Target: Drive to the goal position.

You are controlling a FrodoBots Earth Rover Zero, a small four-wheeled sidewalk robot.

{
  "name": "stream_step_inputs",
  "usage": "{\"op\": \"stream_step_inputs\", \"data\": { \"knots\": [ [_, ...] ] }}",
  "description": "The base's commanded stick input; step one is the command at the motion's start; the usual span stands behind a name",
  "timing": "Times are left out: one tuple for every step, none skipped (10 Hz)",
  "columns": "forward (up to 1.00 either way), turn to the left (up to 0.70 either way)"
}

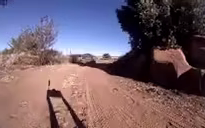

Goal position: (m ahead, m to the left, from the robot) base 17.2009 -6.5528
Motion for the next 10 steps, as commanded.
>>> {"op": "stream_step_inputs", "data": {
  "knots": [
    [0.50,0.00],
    [0.50,0.00],
    [0.50,0.00],
    [0.50,0.00],
    [0.50,0.00],
    [0.50,0.00],
    [0.50,0.00],
    [0.50,0.00],
    [0.50,0.00],
    [0.50,0.00]
  ]
}}
